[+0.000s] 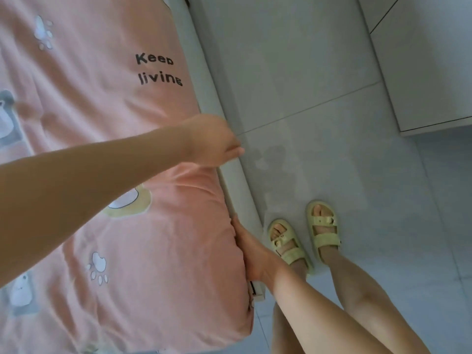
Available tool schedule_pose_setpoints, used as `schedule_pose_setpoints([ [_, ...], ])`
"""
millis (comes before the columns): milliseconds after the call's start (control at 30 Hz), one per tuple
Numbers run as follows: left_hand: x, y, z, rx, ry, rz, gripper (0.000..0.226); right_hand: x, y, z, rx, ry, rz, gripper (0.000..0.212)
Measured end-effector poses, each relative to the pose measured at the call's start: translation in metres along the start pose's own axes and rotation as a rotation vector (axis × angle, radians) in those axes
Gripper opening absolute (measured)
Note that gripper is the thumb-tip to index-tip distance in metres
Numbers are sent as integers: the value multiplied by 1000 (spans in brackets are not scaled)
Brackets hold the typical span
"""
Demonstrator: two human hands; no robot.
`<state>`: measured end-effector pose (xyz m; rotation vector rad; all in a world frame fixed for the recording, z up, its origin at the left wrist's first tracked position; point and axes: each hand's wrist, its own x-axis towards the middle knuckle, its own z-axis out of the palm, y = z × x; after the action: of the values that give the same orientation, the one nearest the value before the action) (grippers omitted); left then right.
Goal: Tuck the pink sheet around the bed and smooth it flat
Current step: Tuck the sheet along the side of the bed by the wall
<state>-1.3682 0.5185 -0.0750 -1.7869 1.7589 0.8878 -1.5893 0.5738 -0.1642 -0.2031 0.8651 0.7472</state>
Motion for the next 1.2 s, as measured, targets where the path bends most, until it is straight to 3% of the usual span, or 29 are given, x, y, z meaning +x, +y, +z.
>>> schedule_pose_setpoints([
  [100, -28, 35, 15, 18, 74, 73, 37, -11, 28, -15, 80, 43, -9, 79],
  [233, -64, 62, 38, 14, 338, -74, 18, -32, 39, -19, -84, 243, -176, 54],
  [367, -97, 82, 58, -67, 443, -242, 21, -63, 52, -15, -633, 479, -452, 35],
  [500, -121, 111, 73, -212, 446, -490, 19, -84, 59, 6, -1280, 741, -657, 37],
  [600, -130, 138, 88, -398, 367, -694, 26, -86, 60, 21, -1545, 751, -706, 28],
  [700, -129, 153, 98, -473, 421, -775, 25, -83, 50, 35, -1763, 733, -669, 17],
  [800, -125, 157, 102, -527, 499, -819, 19, -81, 46, 48, -1940, 706, -587, 24],
  [933, -123, 159, 107, -498, 529, -790, 13, -88, 47, 54, -2093, 865, -750, 13],
  [1067, -133, 163, 113, -471, 520, -751, 20, -91, 53, 49, -2114, 700, -589, 27],
  [1200, -148, 178, 123, -455, 494, -688, 30, -101, 63, 41, -2152, 683, -618, 27],
])
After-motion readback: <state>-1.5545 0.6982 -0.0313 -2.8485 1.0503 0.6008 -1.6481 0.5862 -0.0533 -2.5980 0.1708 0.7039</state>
